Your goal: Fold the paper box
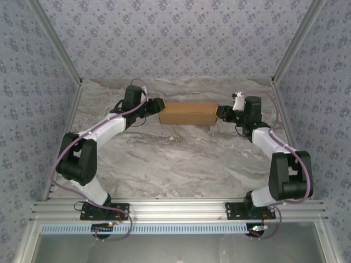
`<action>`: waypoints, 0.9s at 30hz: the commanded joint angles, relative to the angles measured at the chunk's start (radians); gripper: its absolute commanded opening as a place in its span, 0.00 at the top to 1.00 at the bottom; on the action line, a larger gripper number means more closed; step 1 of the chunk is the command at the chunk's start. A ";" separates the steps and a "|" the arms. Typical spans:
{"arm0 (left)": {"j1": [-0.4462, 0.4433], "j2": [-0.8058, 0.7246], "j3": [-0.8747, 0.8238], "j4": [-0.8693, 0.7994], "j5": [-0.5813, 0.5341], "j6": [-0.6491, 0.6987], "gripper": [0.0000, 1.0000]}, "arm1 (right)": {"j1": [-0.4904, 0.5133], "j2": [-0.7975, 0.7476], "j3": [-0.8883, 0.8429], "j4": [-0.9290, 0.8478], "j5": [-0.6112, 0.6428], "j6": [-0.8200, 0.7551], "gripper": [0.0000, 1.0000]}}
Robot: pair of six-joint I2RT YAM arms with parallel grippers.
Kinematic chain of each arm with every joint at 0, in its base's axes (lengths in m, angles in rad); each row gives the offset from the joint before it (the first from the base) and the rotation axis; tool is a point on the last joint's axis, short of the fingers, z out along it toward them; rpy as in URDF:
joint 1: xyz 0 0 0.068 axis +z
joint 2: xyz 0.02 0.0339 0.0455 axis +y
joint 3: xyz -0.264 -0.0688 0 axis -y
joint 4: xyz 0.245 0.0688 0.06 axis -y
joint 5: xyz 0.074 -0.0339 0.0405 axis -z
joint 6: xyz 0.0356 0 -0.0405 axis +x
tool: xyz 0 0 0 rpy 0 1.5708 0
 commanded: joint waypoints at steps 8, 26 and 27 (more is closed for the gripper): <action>-0.083 -0.064 -0.178 0.063 0.044 -0.031 0.49 | 0.086 -0.107 -0.119 -0.077 0.029 -0.092 0.71; -0.109 0.033 -0.263 0.096 -0.026 -0.039 0.47 | 0.142 0.015 -0.197 -0.083 0.174 -0.067 0.71; -0.108 0.041 -0.261 0.094 -0.032 -0.037 0.47 | 0.140 0.024 -0.198 -0.085 0.175 -0.063 0.71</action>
